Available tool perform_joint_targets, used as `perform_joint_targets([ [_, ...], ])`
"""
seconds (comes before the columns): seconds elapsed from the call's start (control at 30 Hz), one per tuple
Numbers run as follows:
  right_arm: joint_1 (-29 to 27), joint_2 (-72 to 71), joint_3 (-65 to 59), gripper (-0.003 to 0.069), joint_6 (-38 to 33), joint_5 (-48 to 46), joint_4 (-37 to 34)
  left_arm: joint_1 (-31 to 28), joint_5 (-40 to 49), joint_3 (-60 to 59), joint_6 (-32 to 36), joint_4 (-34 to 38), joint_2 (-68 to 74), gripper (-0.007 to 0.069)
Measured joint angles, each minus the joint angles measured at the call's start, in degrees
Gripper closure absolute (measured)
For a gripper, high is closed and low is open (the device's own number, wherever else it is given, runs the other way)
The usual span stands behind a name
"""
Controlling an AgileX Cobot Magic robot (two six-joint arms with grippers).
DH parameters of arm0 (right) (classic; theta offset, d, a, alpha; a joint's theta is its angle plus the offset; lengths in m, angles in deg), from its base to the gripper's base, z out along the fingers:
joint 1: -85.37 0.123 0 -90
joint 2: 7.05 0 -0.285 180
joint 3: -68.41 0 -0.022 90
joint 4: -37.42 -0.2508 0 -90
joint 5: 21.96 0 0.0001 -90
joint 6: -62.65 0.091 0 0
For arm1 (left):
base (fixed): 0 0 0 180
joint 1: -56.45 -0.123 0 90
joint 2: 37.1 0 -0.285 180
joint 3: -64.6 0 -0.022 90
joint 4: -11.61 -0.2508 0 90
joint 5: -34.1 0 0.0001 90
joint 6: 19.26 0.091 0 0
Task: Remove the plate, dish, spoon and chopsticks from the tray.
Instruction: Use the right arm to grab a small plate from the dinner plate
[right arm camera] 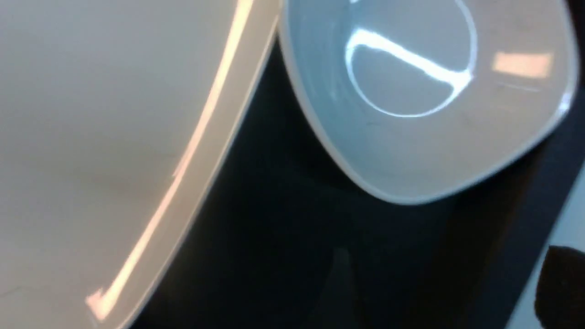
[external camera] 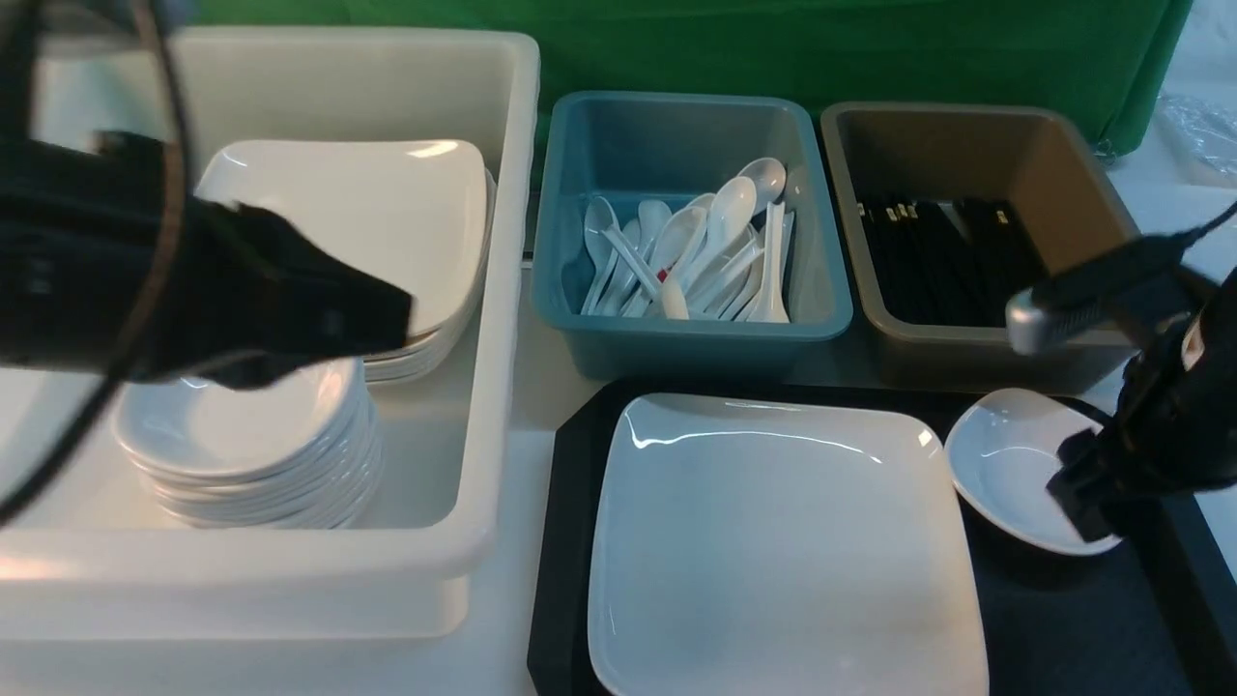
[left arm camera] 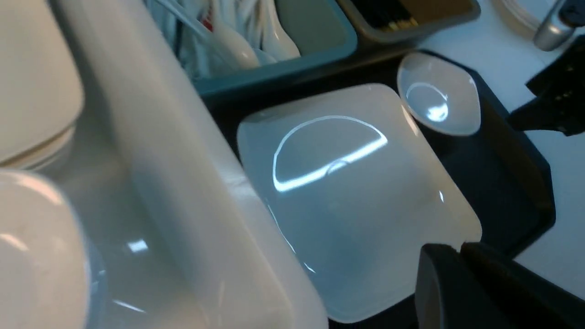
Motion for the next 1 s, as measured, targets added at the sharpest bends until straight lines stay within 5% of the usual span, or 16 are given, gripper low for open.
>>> perform_joint_targets([
  [0.3, 0.00, 7.41, -5.12, 0.0081, 0.09, 14.71, -0.07, 18.82, -10.38, 3.07, -3.29, -10.54, 16.36, 0.0610],
  [0.57, -0.02, 10.76, -5.20, 0.0123, 0.14, 19.00, 1.12, 22.26, -15.35, 5.78, -3.29, -13.27, 22.55, 0.0610],
  [0.77, 0.28, 10.90, -5.11, 0.0486, -1.69, 21.78, 2.08, 22.26, -16.11, 5.78, -3.29, -14.68, 22.99, 0.0610],
  [1.0, 1.28, 7.53, -4.98, 0.0516, -1.69, 19.53, 2.30, 22.30, -16.51, 5.78, -4.08, -14.72, 22.99, 0.0610],
])
